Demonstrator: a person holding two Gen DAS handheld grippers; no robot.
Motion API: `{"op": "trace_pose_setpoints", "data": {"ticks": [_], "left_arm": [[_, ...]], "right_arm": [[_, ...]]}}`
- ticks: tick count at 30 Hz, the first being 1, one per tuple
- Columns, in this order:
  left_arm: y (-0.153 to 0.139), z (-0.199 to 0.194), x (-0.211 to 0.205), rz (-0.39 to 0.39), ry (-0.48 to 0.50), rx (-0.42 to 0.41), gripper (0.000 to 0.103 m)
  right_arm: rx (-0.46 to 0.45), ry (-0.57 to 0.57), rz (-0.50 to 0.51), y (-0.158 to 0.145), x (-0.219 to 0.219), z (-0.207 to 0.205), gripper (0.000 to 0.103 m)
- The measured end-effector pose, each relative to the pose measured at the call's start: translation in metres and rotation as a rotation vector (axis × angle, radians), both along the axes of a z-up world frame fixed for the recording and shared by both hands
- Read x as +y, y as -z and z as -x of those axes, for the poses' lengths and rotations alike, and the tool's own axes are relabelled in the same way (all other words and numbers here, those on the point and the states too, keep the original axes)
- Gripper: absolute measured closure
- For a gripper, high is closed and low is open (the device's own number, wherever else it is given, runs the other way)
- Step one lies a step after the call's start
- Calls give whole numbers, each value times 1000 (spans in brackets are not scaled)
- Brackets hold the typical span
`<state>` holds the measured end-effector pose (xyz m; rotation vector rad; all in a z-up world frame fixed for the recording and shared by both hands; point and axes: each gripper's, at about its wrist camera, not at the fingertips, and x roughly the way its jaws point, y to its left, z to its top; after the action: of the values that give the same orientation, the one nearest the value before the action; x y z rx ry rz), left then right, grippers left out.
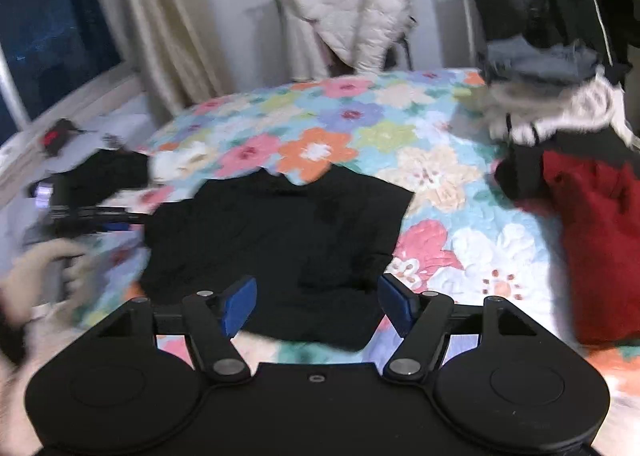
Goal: Fold clothes
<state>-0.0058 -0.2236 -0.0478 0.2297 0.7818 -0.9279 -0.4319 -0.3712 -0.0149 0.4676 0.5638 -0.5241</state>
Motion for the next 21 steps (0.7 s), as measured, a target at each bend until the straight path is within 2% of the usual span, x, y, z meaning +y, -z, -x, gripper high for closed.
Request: {"op": "trace_pose_setpoints", "data": {"ticks": [3,5,9,11,13,15,18,21], "left_arm": [[6,32,-23,27,132,20,47],[17,51,-39,-3,190,20,46],[37,72,-73,-160,233,-187,45],[51,66,-86,-244,208,-260,43],[54,52,-85,-242,155,-250,38],[50,37,-79,-240,73,-239,38],[49,18,-67,-272,-46,-290,38],[48,-5,-49,-280,-162,-261,39]], "right_arm": [[42,36,18,44,-21,-39,31],[61,80,20,63,-28,-51,31],[86,116,13,77,-30,-54,31],[94,126,9,81,-29,-52,31],[94,122,14,80,-28,-52,31],[107,121,20,82,-26,-52,31],[123,114,20,84,-27,-55,31],[141,100,25,86,-25,-59,31]]}}
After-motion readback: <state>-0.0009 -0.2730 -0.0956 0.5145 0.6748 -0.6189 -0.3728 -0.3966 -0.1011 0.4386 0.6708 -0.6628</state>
